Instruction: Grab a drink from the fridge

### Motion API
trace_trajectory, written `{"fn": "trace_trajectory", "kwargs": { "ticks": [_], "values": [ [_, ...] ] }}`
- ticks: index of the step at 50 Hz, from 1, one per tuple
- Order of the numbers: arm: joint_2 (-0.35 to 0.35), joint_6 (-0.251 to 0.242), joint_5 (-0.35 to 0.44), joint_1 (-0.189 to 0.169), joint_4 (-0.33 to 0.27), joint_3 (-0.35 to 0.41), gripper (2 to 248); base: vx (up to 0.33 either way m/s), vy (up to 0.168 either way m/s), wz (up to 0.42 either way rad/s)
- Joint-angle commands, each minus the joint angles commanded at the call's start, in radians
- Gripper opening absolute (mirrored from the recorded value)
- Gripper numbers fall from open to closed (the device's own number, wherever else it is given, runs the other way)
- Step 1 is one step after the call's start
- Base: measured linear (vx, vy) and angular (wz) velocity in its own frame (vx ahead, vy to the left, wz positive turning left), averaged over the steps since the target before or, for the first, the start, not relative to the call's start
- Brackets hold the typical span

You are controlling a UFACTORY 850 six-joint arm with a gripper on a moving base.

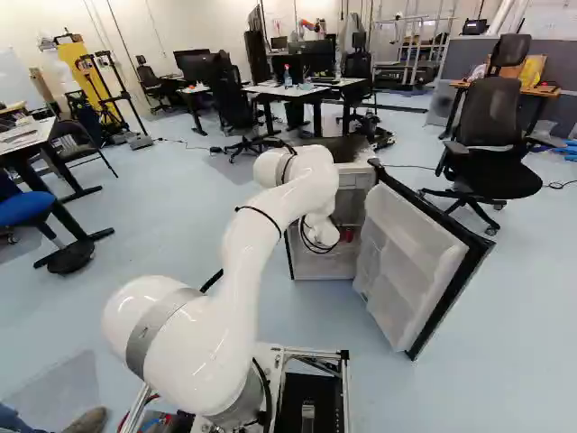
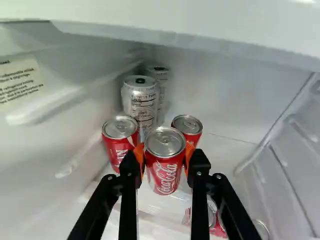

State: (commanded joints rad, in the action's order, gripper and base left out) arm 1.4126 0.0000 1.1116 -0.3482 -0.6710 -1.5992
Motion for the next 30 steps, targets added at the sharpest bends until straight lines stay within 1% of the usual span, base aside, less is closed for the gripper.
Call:
{"fn": "trace_trajectory", "kwargs": {
  "ticks": [11, 30],
  "values": [
    [-0.024, 0.0, 0.0, -0.005, 0.0, 0.045, 99, 0.0, 0.0, 0.0],
    [-0.09, 0.0, 0.0, -0.02, 0.0, 0.168, 99, 0.0, 0.0, 0.0]
  ]
}}
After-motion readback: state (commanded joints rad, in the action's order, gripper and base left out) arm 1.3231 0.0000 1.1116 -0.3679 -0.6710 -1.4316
